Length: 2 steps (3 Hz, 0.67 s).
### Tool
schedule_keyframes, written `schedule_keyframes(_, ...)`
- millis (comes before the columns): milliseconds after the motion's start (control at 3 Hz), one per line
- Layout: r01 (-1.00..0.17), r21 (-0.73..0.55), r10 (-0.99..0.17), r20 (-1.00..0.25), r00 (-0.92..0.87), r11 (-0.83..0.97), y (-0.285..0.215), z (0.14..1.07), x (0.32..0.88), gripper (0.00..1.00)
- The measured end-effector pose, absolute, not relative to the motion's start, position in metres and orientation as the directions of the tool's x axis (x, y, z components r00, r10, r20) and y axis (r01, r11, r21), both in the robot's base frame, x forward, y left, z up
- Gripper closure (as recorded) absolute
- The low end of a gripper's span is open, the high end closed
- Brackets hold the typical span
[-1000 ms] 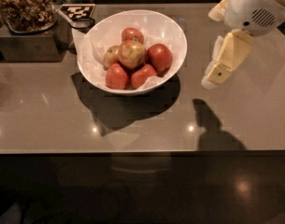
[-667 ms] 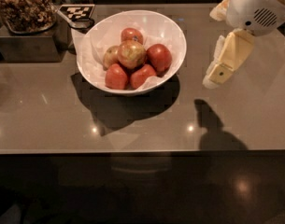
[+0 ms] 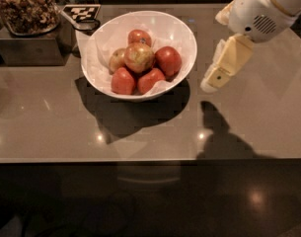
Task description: Pick apple from white bowl
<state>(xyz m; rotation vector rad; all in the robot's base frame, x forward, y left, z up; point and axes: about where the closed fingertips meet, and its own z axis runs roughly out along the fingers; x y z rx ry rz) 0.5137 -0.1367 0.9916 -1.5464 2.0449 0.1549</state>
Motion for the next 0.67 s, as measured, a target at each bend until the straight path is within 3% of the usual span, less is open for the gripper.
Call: schedule_keyframes(667, -0.928, -0.224, -0.825, -0.550, -0.131, 0.297, -0.084, 0.980, 0.565, 0.00)
